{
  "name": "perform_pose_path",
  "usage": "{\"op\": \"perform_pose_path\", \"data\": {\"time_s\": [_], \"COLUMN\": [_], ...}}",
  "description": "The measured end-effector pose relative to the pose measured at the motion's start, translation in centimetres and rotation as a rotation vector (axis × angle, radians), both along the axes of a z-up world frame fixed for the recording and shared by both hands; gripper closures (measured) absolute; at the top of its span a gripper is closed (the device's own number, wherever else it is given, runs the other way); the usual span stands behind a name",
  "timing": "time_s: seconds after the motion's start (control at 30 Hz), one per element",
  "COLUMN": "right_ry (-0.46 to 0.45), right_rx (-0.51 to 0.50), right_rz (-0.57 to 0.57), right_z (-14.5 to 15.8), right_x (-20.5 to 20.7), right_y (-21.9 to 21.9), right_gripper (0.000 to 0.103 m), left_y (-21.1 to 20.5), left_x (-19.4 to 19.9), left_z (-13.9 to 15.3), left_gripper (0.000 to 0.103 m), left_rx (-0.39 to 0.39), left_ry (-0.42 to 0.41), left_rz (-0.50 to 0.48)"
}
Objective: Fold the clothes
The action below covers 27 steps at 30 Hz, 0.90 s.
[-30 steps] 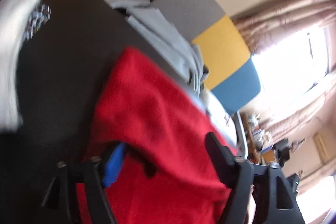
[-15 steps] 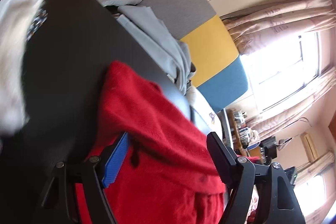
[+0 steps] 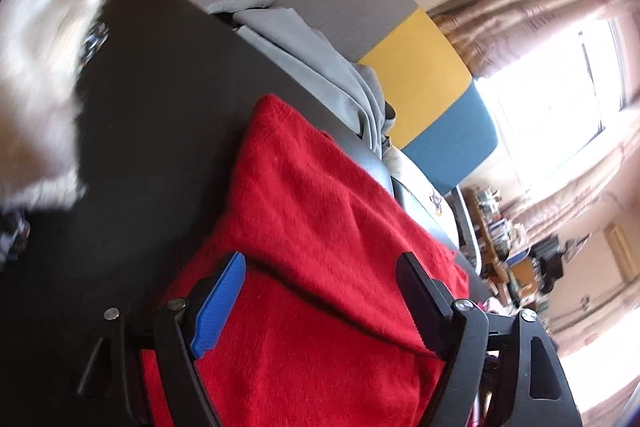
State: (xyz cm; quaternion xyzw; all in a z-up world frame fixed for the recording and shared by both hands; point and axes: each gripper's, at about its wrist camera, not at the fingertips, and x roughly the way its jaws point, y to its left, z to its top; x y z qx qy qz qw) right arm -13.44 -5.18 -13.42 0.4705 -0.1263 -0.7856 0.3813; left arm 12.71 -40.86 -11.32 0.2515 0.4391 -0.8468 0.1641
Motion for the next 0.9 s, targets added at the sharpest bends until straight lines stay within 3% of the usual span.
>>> {"op": "perform_pose_path", "data": {"time_s": [0.2,0.37,0.5,0.57,0.63,0.73,0.9], "right_ry": [0.062,0.036,-0.012,0.031,0.081,0.157,0.373], "right_rx": [0.057,0.028,0.098,0.136,0.173,0.228,0.323], "right_rz": [0.03,0.0,0.016,0.038,0.061,0.096,0.103], "right_z": [1.4,2.2,0.6,1.2,1.9,2.9,7.2], "right_x": [-0.4,-2.0,-3.7,-3.4,-2.9,-2.3,-1.2], "right_y": [0.2,0.0,-2.5,-3.3,-4.1,-5.2,-6.6], "right_gripper": [0.081,0.078,0.074,0.074,0.086,0.099,0.102], "left_y": [1.3,2.3,2.7,2.9,3.0,3.0,2.5], "left_x": [-1.3,-1.7,-1.4,-1.2,-1.2,-2.3,-4.2], "left_z": [-0.9,-1.7,-2.1,-1.5,-0.4,1.5,3.0], "left_gripper": [0.022,0.022,0.022,0.022,0.022,0.013,0.012], "left_rx": [-0.063,-0.109,-0.119,-0.138,-0.165,-0.236,-0.28], "left_ry": [-0.059,-0.095,-0.1,-0.085,-0.054,-0.022,-0.006], "left_rz": [-0.037,-0.049,-0.043,-0.039,-0.035,-0.044,-0.045]}}
